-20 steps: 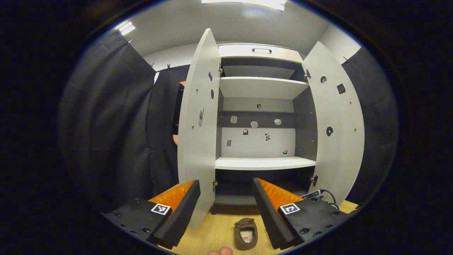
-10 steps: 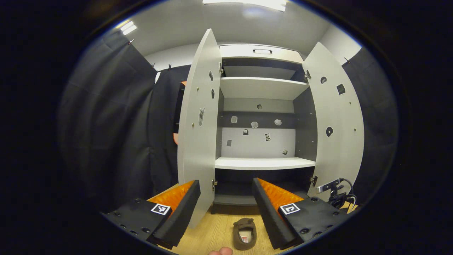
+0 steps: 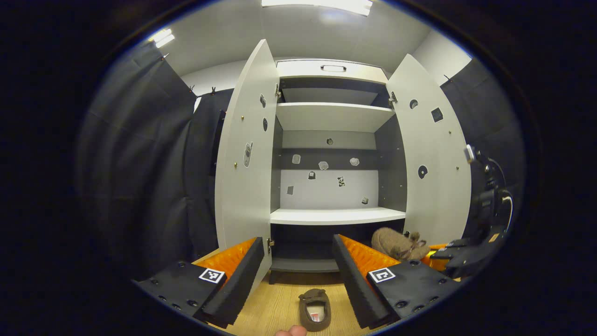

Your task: Grab one shoe with the right hand and put it into the shoe cabinet, grab the other shoe with the left hand and put it into the shoe cabinet; then close the right door with the right hand and the left door with the left hand.

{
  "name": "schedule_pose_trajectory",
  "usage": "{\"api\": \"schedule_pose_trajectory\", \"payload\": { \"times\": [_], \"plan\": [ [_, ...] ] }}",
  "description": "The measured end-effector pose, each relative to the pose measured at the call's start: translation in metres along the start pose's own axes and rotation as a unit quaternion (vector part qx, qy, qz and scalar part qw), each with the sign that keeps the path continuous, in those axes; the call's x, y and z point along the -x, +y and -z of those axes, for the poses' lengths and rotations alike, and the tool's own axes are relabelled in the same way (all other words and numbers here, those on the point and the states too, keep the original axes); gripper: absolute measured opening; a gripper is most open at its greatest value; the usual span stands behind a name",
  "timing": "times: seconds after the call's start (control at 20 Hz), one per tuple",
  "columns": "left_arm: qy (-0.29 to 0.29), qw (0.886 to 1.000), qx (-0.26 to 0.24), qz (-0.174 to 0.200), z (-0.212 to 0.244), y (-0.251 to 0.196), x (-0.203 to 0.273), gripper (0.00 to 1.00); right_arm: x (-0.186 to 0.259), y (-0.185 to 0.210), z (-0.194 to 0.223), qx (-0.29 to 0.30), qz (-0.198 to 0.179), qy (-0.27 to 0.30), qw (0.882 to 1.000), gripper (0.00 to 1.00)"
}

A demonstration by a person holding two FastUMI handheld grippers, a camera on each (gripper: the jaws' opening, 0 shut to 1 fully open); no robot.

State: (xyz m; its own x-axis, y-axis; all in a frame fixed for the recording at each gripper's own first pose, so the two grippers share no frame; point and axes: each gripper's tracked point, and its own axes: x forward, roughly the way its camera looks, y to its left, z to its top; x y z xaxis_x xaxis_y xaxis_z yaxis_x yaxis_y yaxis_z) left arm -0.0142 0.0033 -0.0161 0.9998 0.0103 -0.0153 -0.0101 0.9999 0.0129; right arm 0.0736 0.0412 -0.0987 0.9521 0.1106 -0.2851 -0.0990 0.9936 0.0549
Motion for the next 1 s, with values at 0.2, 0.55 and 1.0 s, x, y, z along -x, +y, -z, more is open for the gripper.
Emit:
{"api": "schedule_pose_trajectory", "payload": {
  "times": [0.2,0.55,1.0],
  "plan": [
    [-0.008,1.0,-0.005,0.002,-0.002,-0.001,0.002,0.99,-0.042,-0.013,-0.08,0.043,0.033,-0.051,0.997,0.03],
    [-0.004,1.0,0.006,-0.017,0.006,0.017,0.009,0.99,-0.146,-0.013,-0.151,0.02,0.036,-0.027,0.999,0.04],
    [0.014,0.999,0.011,-0.05,0.019,0.048,0.016,0.99,-0.298,-0.062,-0.098,-0.046,0.126,0.12,0.984,0.04]
  ]
}}
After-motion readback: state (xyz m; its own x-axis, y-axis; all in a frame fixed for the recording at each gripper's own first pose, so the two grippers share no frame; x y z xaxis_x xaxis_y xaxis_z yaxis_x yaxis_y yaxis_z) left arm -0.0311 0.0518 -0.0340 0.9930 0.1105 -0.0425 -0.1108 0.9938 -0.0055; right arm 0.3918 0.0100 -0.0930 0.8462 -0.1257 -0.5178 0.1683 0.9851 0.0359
